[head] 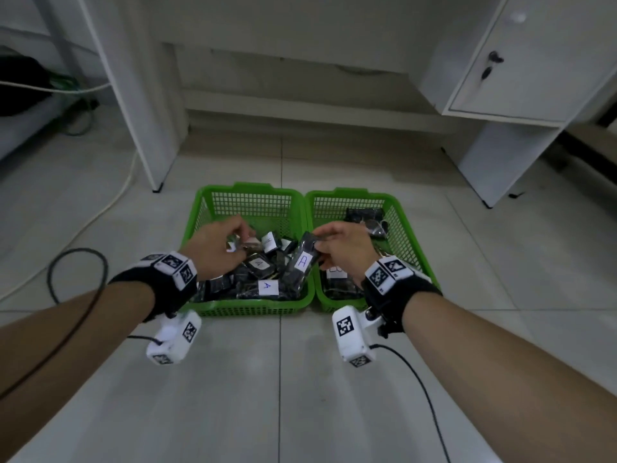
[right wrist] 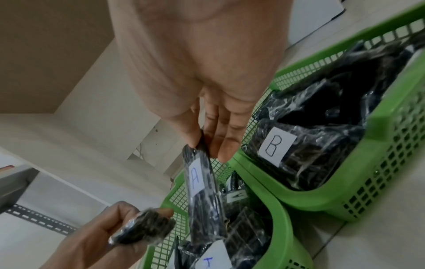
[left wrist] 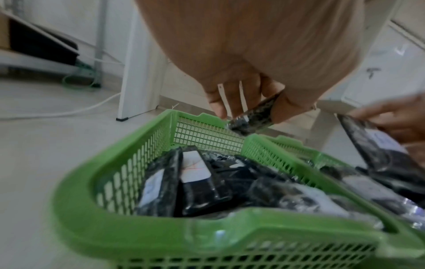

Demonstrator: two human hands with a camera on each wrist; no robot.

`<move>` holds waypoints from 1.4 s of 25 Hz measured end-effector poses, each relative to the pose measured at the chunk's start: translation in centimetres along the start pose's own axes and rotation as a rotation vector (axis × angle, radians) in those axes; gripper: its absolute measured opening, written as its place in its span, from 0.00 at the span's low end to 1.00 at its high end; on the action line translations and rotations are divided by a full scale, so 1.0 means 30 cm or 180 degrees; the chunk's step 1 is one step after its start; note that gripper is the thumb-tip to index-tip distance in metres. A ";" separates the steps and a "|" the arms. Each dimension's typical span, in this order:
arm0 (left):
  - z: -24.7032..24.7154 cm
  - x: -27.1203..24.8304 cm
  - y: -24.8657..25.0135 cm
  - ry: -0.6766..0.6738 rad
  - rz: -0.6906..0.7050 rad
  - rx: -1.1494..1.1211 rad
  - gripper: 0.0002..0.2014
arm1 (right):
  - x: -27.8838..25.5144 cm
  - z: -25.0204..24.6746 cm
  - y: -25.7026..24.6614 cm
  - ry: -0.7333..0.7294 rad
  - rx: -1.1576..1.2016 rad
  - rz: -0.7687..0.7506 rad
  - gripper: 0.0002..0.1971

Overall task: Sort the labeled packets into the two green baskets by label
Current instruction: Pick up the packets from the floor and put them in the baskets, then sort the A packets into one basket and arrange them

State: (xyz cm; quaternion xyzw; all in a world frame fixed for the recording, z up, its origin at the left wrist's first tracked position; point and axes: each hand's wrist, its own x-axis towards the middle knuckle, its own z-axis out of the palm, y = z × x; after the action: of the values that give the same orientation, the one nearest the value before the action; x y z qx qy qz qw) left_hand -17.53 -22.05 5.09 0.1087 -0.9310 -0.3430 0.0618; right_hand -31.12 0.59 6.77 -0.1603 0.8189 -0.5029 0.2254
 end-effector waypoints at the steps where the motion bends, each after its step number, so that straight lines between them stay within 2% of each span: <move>1: -0.003 0.000 -0.012 -0.0193 0.0068 0.0242 0.11 | 0.020 0.019 0.007 0.0012 -0.0075 0.0007 0.09; 4: 0.001 0.020 -0.055 -0.0305 0.0287 0.1083 0.11 | 0.089 0.070 0.030 0.0073 -0.0398 -0.0072 0.07; 7: 0.029 0.077 -0.111 -0.0322 0.0370 0.1357 0.14 | 0.171 0.131 0.058 0.0275 -0.0548 -0.0165 0.09; 9: 0.058 0.097 -0.141 -0.0298 0.0231 0.1284 0.19 | 0.201 0.171 0.081 0.0357 -0.0646 -0.0295 0.10; 11: 0.078 0.108 -0.173 -0.0094 -0.0097 0.0965 0.22 | 0.230 0.213 0.101 0.0355 -0.0849 -0.0554 0.06; 13: 0.090 0.103 -0.181 0.0107 -0.0227 0.0700 0.22 | 0.240 0.228 0.109 0.0330 -0.0923 -0.0756 0.04; 16: 0.086 0.089 -0.176 0.0126 -0.0188 0.0536 0.19 | 0.239 0.223 0.102 -0.0028 -0.0887 -0.0736 0.09; 19: 0.068 0.075 -0.167 -0.0100 -0.0318 0.0682 0.18 | 0.231 0.200 0.095 -0.0574 -0.1494 -0.0945 0.16; 21: 0.054 0.066 -0.157 -0.0294 -0.0338 0.0903 0.18 | 0.214 0.191 0.097 -0.0808 -0.1871 -0.1051 0.14; 23: 0.038 0.063 -0.146 -0.0592 -0.0354 0.1141 0.20 | 0.191 0.196 0.105 -0.0780 -0.2019 -0.1177 0.11; 26: 0.014 0.057 -0.116 -0.1032 -0.0384 0.1495 0.25 | 0.157 0.201 0.100 -0.0734 -0.2157 -0.1428 0.12; 29: -0.004 0.043 -0.082 -0.1247 -0.0419 0.1716 0.23 | 0.127 0.192 0.092 -0.0802 -0.2238 -0.1443 0.14; 32: -0.004 0.025 -0.053 -0.1280 -0.0282 0.1878 0.16 | 0.062 0.195 0.113 -0.0840 -0.2177 -0.1613 0.19; 35: 0.036 0.005 -0.050 -0.1086 -0.0304 0.1691 0.13 | 0.027 0.208 0.140 -0.1066 -0.2569 -0.1870 0.19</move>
State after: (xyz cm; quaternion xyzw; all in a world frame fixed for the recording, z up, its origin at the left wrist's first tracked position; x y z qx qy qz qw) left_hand -17.63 -22.52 3.31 0.1056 -0.9788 -0.1037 -0.1419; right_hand -28.65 -2.63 0.37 -0.5354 0.8207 -0.1569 0.1230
